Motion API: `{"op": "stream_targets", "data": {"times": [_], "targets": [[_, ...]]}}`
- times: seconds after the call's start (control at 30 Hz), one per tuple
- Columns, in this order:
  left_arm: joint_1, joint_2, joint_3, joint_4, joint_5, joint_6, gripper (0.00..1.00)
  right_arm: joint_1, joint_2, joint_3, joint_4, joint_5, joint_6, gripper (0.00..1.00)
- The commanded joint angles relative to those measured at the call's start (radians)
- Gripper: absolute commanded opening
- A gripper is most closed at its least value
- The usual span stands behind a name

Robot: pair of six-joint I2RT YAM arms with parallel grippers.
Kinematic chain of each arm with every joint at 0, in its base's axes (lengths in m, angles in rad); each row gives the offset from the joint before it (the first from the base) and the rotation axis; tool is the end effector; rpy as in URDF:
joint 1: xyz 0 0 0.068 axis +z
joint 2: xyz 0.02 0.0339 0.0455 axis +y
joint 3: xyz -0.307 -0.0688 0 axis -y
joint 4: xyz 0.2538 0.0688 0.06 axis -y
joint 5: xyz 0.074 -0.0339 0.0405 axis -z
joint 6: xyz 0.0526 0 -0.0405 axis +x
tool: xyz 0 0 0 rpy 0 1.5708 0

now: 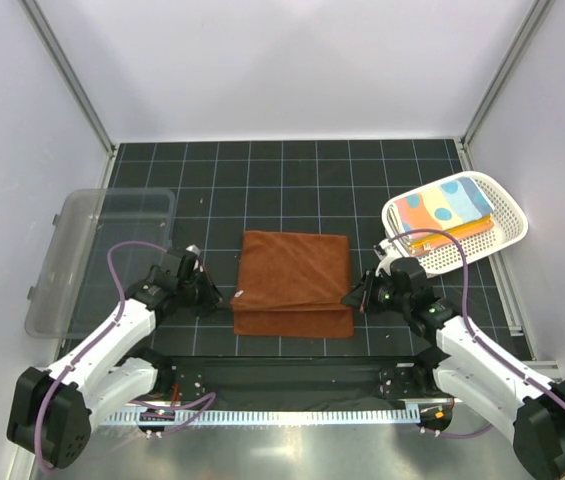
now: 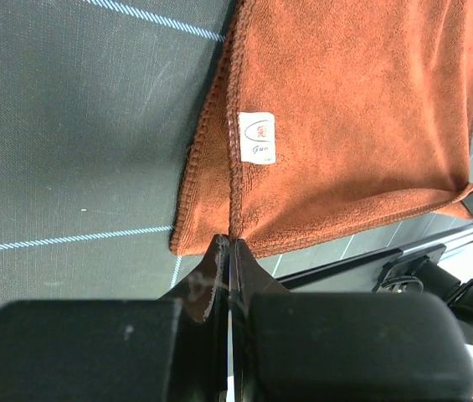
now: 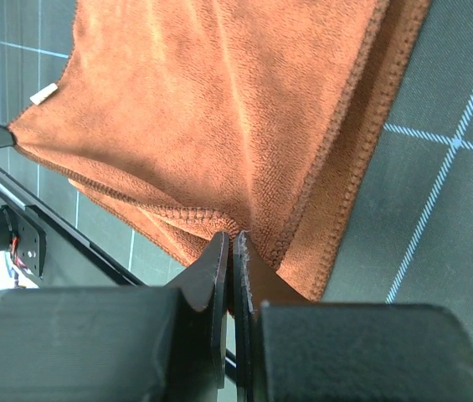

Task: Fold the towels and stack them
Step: Fold the towel

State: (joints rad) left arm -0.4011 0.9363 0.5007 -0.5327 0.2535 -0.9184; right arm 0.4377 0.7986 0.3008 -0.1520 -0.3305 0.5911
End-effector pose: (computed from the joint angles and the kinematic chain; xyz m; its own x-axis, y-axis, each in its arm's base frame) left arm 0.1460 -0.0763 0.2051 -0.8648 -0.4688 -0.1798 -0.2939 0.7630 -0.5758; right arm 0.1340 0.0816 0.1901 -0.8089 0.2035 -0.5517 -0.2218 0.7633 0.6067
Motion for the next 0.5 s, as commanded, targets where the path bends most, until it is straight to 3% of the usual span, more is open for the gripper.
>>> {"op": "stream_targets", "data": {"times": [0.0, 0.23, 0.47], "targets": [[-0.005, -0.002, -0.002, 0.028, -0.030, -0.011, 0.00, 0.006, -0.005, 0.024, -0.006, 0.031, 0.024, 0.04], [-0.030, -0.016, -0.076, 0.072, -0.025, -0.043, 0.00, 0.006, -0.110, -0.040, -0.026, 0.050, 0.084, 0.21], [-0.068, 0.001, -0.099, 0.103, -0.014, -0.062, 0.01, 0.006, -0.131, -0.037, -0.087, 0.068, 0.137, 0.29]]}}
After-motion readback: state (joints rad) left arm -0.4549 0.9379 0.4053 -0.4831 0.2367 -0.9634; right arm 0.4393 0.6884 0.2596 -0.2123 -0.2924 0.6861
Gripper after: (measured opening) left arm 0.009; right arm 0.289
